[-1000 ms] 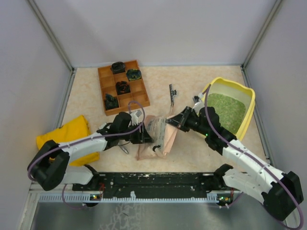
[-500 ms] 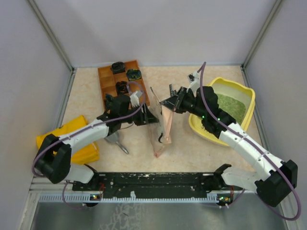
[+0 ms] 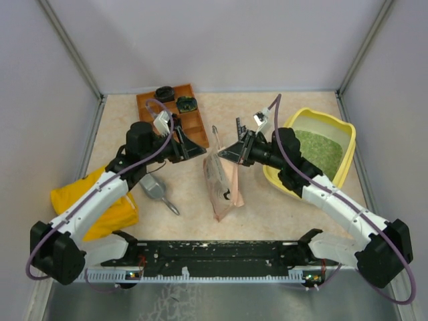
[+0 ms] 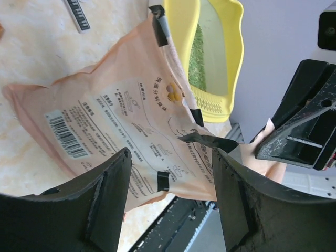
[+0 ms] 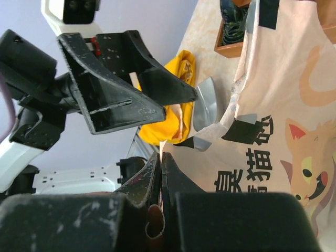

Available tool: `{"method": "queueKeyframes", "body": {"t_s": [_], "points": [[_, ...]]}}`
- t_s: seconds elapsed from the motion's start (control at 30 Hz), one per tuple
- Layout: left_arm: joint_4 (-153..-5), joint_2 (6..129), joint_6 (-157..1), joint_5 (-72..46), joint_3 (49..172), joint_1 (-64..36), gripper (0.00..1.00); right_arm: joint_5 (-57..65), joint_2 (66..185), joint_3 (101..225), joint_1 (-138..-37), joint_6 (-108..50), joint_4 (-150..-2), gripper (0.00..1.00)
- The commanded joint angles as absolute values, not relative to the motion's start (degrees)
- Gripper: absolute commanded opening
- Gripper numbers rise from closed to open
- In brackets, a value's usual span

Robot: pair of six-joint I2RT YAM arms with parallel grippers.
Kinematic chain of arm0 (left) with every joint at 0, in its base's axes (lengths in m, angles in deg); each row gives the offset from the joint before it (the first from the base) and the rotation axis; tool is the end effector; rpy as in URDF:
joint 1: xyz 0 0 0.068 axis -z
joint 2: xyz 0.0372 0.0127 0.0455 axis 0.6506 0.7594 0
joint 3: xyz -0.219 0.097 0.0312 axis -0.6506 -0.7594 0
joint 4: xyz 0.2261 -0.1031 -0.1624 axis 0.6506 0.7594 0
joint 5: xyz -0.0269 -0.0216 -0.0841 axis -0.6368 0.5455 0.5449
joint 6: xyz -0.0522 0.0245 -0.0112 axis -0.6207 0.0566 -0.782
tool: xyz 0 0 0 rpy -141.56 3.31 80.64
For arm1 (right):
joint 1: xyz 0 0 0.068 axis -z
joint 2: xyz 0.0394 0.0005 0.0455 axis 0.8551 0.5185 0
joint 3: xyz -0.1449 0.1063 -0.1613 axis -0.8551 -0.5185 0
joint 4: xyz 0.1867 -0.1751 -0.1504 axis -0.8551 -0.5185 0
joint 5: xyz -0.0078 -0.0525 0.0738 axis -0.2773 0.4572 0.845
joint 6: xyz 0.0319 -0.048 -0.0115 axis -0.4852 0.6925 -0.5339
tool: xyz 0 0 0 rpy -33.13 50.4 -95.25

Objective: Fill the litter box with clean litter
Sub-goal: Open the cat litter bag at the center of the board.

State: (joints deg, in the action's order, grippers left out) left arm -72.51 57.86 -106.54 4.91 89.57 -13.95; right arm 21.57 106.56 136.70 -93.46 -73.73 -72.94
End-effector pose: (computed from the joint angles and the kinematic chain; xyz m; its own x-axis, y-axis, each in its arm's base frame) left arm 0.2768 -0.1598 0.2755 -0.7204 -0.2884 -0.6308 0.4048 0.5637 -0.7200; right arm 0.2465 0.1925 0.2919 -0.7621 0.3357 -0.5536 -0.4167 0.4002 0.8162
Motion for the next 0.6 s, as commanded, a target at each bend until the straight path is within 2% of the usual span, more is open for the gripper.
{"method": "queueKeyframes", "body": {"t_s": [0.0, 0.23, 0.57], "points": [[-77.0, 59.7, -109.8, 10.9, 91.0, -14.7, 0.67, 26.8, 105.2, 137.5, -94.1, -78.5, -60.3, 0.00], [-87.1, 64.8, -113.5, 15.1, 92.9, -15.8, 0.61, 27.6, 105.5, 137.7, -94.4, -79.0, -59.5, 0.00], [-81.1, 69.3, -110.3, 11.5, 97.2, -16.1, 0.51, 27.1, 105.4, 137.6, -94.5, -78.9, -59.8, 0.00]]}}
